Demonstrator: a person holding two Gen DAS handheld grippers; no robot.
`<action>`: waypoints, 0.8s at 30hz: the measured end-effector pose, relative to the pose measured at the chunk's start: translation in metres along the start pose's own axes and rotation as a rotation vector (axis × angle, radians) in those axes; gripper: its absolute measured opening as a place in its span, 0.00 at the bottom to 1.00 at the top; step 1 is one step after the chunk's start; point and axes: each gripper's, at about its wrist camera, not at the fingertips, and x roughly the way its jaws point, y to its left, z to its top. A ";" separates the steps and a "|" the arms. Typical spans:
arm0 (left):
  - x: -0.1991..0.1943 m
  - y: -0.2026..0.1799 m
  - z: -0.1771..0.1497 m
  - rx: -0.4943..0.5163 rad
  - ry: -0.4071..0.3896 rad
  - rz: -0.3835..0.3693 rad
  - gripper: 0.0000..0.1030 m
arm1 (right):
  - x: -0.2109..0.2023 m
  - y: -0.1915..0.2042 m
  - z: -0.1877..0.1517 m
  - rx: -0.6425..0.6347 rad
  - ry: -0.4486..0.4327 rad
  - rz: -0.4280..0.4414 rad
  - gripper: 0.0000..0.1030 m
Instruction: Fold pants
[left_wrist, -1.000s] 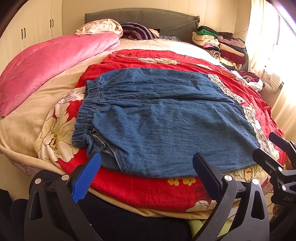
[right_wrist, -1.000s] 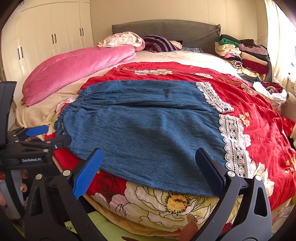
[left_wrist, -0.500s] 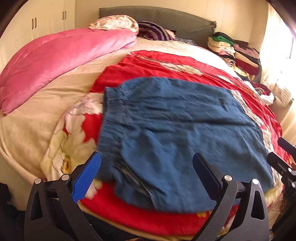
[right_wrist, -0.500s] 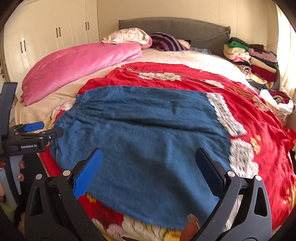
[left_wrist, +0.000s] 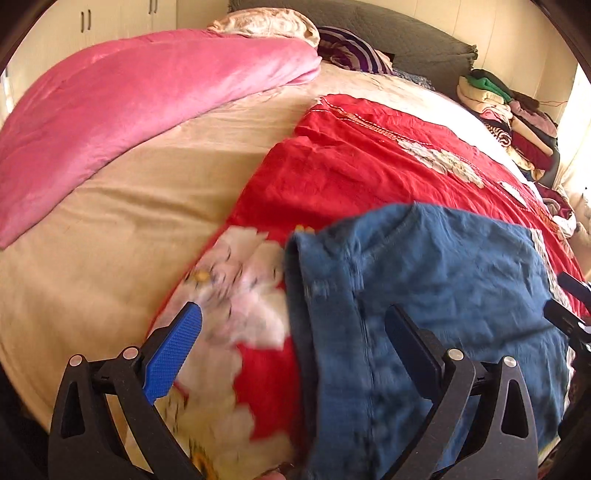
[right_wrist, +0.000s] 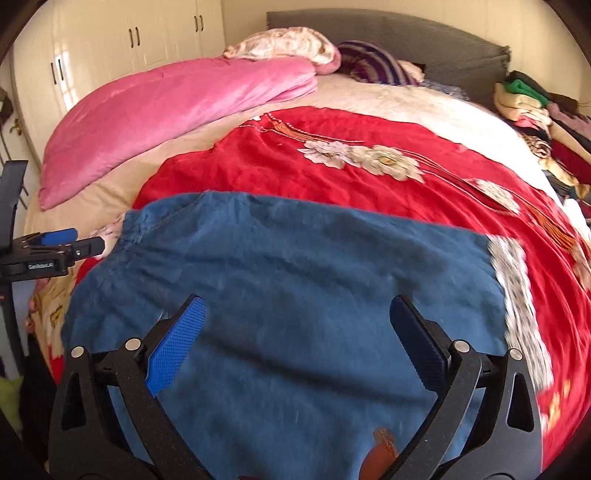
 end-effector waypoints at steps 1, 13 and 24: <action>0.007 0.001 0.007 0.008 0.006 -0.002 0.96 | 0.010 0.000 0.008 -0.018 0.002 -0.004 0.92; 0.071 -0.001 0.030 0.038 0.097 -0.065 0.96 | 0.087 -0.006 0.054 -0.152 0.075 0.024 0.92; 0.042 -0.016 0.023 0.122 -0.062 -0.110 0.35 | 0.116 0.013 0.066 -0.299 0.098 0.023 0.92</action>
